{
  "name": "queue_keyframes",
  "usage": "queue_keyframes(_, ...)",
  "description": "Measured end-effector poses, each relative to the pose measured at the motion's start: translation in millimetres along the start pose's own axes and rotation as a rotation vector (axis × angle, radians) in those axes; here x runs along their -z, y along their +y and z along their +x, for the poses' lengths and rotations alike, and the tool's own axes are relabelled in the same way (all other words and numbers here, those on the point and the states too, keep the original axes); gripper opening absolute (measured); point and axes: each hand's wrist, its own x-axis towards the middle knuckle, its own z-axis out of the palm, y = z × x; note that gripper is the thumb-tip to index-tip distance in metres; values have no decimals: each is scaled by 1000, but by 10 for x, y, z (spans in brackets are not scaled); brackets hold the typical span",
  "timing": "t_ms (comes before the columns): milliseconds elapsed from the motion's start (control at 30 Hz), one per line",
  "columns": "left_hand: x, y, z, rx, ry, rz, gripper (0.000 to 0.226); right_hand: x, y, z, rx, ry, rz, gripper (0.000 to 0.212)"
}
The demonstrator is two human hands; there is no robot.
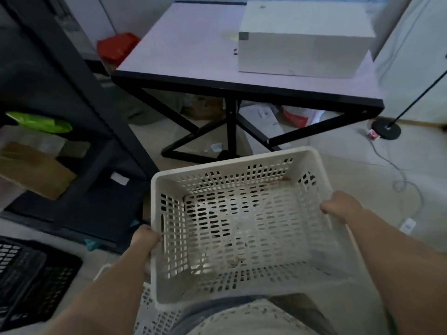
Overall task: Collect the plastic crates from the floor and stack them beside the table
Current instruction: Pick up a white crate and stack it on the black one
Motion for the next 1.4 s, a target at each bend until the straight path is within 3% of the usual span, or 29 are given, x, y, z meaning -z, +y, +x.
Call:
queue_keyframes(100,26,285,201,46,34,-42,27,150,-272,431,39,-62,-51,15)
queue_keyframes(233,-29,522,380,158,68,-78,17,278,-749,1106,91,-166,-130,15)
queue_keyframes(400,-320,707,491,358,134,-209,35,379,-1424,2039,233,-254,-229,23)
queue_keyframes(533,-651,882,554,641,158,-419,15,322,-1893,2700,316,-324,-333,28)
queue_keyframes(700,-1080,1112,876,795,146,-604,9,43,-2371,3560,334,-365,-394,64)
queue_keyframes(800,-1324,1102,1187,825,136,-682,27,-168,-2623,3920,383,-365,-430,74)
queue_keyframes(900,-1493,1090,1466,830,138,-728,25,-287,-2881,4042,440,-337,-385,56)
queue_keyframes(1067,-1680,1017,1785,814,176,-727,27,-643,-2949,4389,538,-290,-322,44)
queue_keyframes(1200,-1745,936,1958,752,294,-617,4,-913,-3007,4571,587,-157,-238,29)
queue_keyframes(1267,-1797,894,1989,724,327,-578,16,-979,-3003,4646,622,-95,-220,10)
queue_keyframes(1400,-1827,870,1949,701,337,-564,18,-1009,-3030,4729,684,-51,-268,26)
